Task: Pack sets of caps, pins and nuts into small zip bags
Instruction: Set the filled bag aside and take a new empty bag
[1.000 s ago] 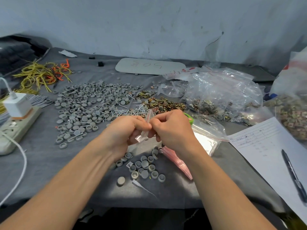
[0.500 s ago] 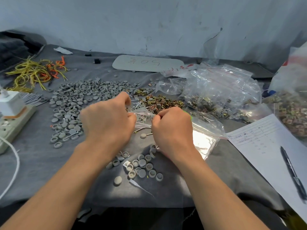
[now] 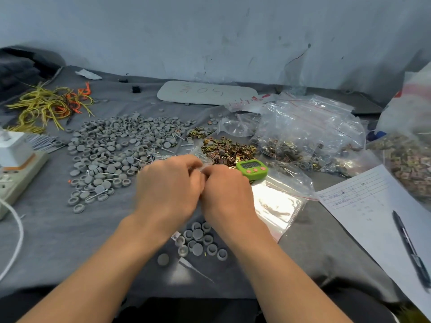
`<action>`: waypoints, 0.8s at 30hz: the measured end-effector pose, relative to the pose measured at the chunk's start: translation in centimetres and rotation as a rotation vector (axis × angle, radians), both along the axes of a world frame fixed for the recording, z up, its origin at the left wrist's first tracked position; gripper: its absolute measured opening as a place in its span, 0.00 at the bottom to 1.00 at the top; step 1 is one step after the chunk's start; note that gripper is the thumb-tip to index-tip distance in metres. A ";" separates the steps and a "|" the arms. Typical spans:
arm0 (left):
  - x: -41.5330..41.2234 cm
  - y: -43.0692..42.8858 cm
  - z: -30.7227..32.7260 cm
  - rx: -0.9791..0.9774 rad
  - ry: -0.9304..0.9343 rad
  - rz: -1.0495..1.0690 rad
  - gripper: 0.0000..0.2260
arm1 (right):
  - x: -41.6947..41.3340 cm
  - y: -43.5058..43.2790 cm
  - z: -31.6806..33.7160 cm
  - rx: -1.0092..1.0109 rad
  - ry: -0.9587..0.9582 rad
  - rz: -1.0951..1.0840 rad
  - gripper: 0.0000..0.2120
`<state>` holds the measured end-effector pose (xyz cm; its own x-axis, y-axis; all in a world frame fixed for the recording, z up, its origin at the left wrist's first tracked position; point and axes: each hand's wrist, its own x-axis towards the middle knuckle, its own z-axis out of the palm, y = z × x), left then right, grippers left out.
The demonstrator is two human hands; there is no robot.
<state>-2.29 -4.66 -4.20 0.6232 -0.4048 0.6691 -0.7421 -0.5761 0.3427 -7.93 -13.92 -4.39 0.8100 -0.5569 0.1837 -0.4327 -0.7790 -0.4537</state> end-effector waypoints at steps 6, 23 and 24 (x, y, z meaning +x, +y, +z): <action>-0.8 -0.2 -0.1 0.066 -0.156 0.000 0.08 | 0.3 -1.5 -0.6 0.357 -0.257 0.013 0.11; -2.8 -0.9 0.6 0.205 -0.162 -0.041 0.30 | 1.6 -1.0 -0.4 1.915 -0.560 0.085 0.07; -2.7 -0.9 0.7 0.205 -0.175 -0.027 0.30 | 1.8 -0.8 -0.6 1.873 -0.575 0.027 0.07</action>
